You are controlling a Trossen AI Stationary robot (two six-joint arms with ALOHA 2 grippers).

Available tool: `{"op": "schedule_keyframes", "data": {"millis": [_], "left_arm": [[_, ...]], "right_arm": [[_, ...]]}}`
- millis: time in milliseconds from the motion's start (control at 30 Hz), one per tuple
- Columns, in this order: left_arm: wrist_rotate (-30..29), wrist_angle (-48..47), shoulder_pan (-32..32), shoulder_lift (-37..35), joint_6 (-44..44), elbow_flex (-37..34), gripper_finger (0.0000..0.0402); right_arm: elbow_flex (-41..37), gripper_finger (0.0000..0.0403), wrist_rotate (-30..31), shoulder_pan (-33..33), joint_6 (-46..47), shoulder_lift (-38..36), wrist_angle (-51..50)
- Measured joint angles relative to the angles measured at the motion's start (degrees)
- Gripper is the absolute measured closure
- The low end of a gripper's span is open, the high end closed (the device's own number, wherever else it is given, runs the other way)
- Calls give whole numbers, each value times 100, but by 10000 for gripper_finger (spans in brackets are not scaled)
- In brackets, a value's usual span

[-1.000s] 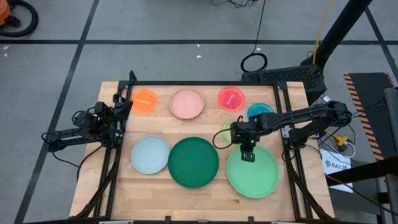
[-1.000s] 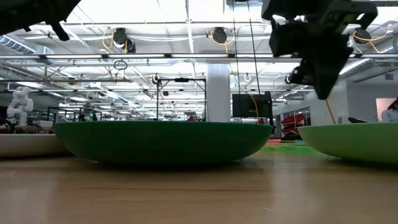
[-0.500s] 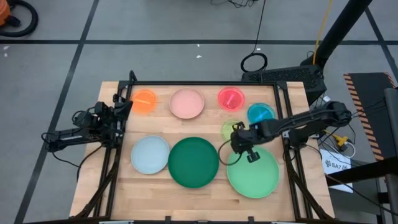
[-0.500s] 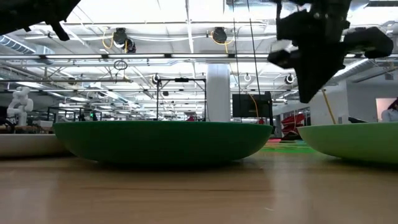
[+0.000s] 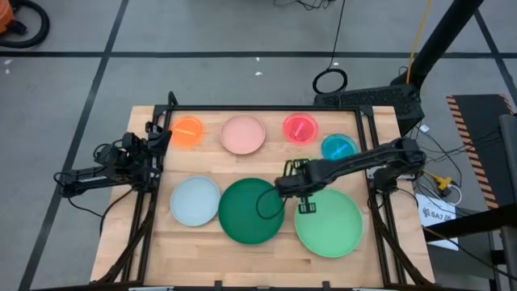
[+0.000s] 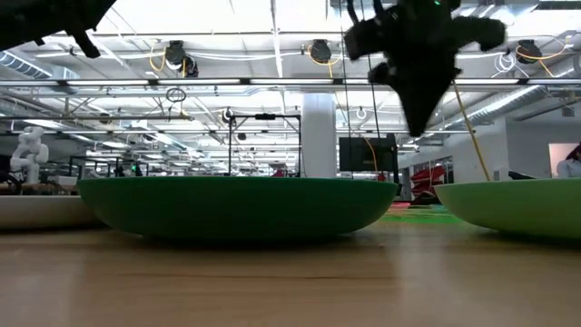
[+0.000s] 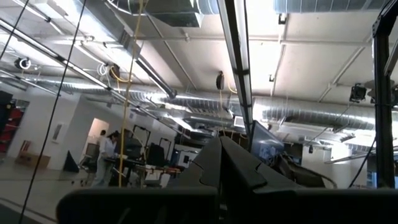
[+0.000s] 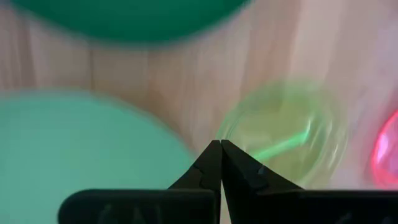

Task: Stack plastic plates
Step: Stack the large light green plate on the large green plate

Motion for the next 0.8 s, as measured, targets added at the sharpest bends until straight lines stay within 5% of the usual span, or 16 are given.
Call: {"op": "schedule_keyframes", "data": {"millis": [200, 433, 800], "left_arm": [[0, 1, 0, 0, 2, 0, 396], [-2, -13, 0, 0, -94, 0, 396], [4, -131, 0, 0, -343, 0, 396]], "right_arm": [[30, 401, -4, 0, -266, 106, -871], [30, 387, 2, -1, -214, -72, -583], [-403, 222, -161, 11, -545, -75, -465]]}}
